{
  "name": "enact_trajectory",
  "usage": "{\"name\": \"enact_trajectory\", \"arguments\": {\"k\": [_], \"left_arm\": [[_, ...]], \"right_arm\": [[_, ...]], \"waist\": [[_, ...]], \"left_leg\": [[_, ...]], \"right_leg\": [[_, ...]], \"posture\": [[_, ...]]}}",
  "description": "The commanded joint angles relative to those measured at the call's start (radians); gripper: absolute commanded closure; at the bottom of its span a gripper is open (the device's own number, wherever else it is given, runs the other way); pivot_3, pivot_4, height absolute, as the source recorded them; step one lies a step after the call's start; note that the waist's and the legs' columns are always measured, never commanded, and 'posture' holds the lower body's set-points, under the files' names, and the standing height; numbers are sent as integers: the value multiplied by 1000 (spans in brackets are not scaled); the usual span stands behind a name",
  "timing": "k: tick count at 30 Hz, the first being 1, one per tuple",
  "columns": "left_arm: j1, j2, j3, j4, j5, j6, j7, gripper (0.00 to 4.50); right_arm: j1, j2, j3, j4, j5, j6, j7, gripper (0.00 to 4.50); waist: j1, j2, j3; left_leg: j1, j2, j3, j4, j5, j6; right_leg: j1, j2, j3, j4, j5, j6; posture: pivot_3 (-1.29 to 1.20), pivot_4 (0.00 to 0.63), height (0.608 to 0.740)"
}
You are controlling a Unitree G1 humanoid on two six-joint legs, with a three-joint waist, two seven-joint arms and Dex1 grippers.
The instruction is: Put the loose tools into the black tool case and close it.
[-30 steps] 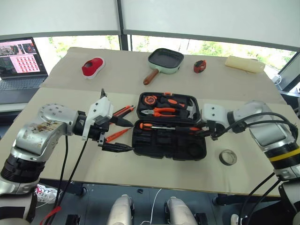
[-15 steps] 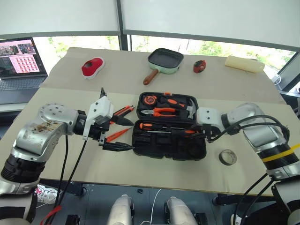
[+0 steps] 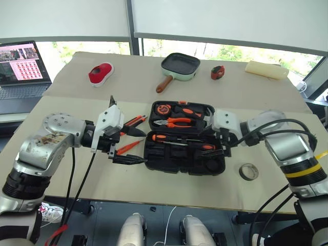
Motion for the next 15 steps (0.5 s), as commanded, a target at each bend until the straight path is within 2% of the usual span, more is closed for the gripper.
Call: {"name": "enact_trajectory", "arguments": {"k": [1, 4, 14, 15], "left_arm": [[-20, -4, 12, -7, 1, -20, -3, 0], [-20, -5, 13, -7, 3, -20, -1, 0], [-12, -2, 20, -14, 4, -19, 5, 0], [-10, -1, 22, -15, 4, -20, 6, 0]], "right_arm": [[-12, 30, -39, -4, 18, 40, -49, 287], [-13, 52, -32, 20, 11, 39, -69, 1035], [-2, 85, 1, 35, -2, 29, -88, 4466], [0, 86, 5, 34, -3, 28, -88, 4466]], "waist": [[0, 0, 0], [0, 0, 0], [-1, 0, 0], [-1, 0, 0]], "left_leg": [[0, 0, 0, 0, 0, 0], [0, 0, 0, 0, 0, 0], [0, 0, 0, 0, 0, 0], [0, 0, 0, 0, 0, 0]], "right_leg": [[0, 0, 0, 0, 0, 0], [0, 0, 0, 0, 0, 0], [0, 0, 0, 0, 0, 0], [0, 0, 0, 0, 0, 0]], "posture": [[0, 150, 740], [0, 150, 740], [0, 150, 740], [0, 150, 740]]}}
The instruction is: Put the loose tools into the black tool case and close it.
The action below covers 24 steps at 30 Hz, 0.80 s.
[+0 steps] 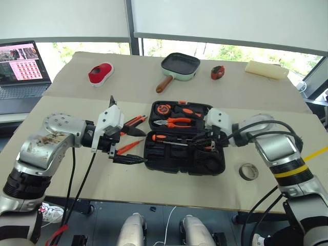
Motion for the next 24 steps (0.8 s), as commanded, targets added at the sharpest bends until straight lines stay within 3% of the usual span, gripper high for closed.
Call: {"name": "enact_trajectory", "arguments": {"k": [1, 16, 24], "left_arm": [[-9, 4, 23, -19, 0, -19, 3, 0], [-21, -4, 16, -12, 3, -23, 6, 0], [-20, 2, 23, -9, 7, -26, 5, 0]], "right_arm": [[1, 3, -1, -10, -4, -10, -1, 4466], [-17, 43, 71, 81, -102, -57, -44, 4466], [-46, 23, -18, -36, 20, 95, 13, 4466]], "waist": [[0, 0, 0], [-6, 0, 0], [-9, 0, 0]], "left_leg": [[0, 0, 0, 0, 0, 0], [0, 0, 0, 0, 0, 0], [1, 0, 0, 0, 0, 0]], "right_leg": [[0, 0, 0, 0, 0, 0], [0, 0, 0, 0, 0, 0], [0, 0, 0, 0, 0, 0]], "posture": [[0, 150, 740], [0, 150, 740], [0, 150, 740]]}}
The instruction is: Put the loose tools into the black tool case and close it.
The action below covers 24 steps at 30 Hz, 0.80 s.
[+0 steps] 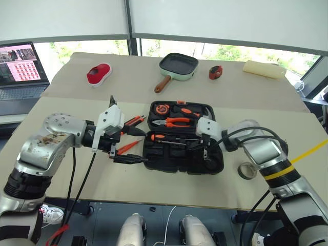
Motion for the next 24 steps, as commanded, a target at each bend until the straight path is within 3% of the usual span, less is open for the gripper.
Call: {"name": "enact_trajectory", "arguments": {"k": [1, 24], "left_arm": [[-20, 6, 23, -8, 4, -25, -1, 0], [-45, -26, -4, 34, 37, -55, -4, 0]], "right_arm": [[-43, -31, -64, -56, 49, 54, 13, 4466], [8, 28, 94, 66, -105, -68, -39, 4466]], "waist": [[0, 0, 0], [-14, -1, -1]], "left_leg": [[0, 0, 0, 0, 0, 0], [2, 1, 0, -1, 0, 0]], "right_leg": [[0, 0, 0, 0, 0, 0], [1, 1, 0, 0, 0, -1]], "posture": [[0, 150, 740], [0, 150, 740]]}}
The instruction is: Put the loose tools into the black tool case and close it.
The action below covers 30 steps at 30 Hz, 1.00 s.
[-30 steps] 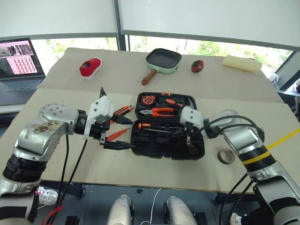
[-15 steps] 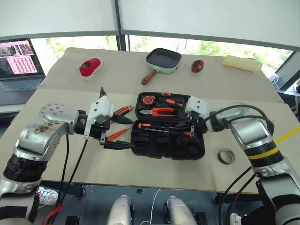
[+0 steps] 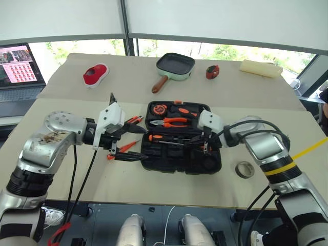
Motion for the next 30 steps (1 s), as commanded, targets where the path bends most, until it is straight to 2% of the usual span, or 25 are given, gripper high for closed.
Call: {"name": "enact_trajectory", "arguments": {"k": [1, 15, 20, 25, 28, 30], "left_arm": [[-17, -3, 2, 4, 13, -22, -1, 0], [-12, -20, 0, 6, 19, -24, 3, 0], [-11, -23, 1, 5, 22, -23, 4, 0], [-8, -18, 4, 13, 30, -26, 4, 0], [8, -11, 20, 13, 33, -20, 15, 0], [44, 1, 54, 1, 30, -7, 45, 0]], "right_arm": [[39, 12, 72, 27, -52, -32, -1, 4466], [12, 80, 109, 147, -151, -104, -20, 4466], [20, 84, 117, 170, -179, -133, -18, 4466], [2, 91, 30, 104, -130, -125, -41, 4466], [-13, 96, -88, 10, -40, -69, -55, 4466], [-1, 56, -178, -100, 41, 8, -37, 4466]], "waist": [[-1, -1, -1], [-23, -10, -6], [-23, -11, -7], [-23, -11, -7], [-22, -10, -6], [-19, -6, -3]], "left_leg": [[1, 0, 0, 0, 0, 0], [10, 4, 0, -2, 0, 0], [22, 7, 0, -5, 0, -1], [26, 9, 1, -8, 0, -1], [24, 10, 1, -8, 0, -2], [20, 10, 1, -9, 1, -2]], "right_leg": [[1, 0, 0, 0, 0, 0], [7, 3, 1, 1, 0, -3], [17, 7, 1, 0, -1, -6], [19, 8, 1, -1, -3, -8], [17, 10, 2, 0, -2, -10], [13, 10, 2, 0, -2, -10]], "posture": [[0, 150, 740], [0, 150, 740], [0, 150, 740], [0, 150, 740], [0, 150, 740], [0, 150, 740]]}}
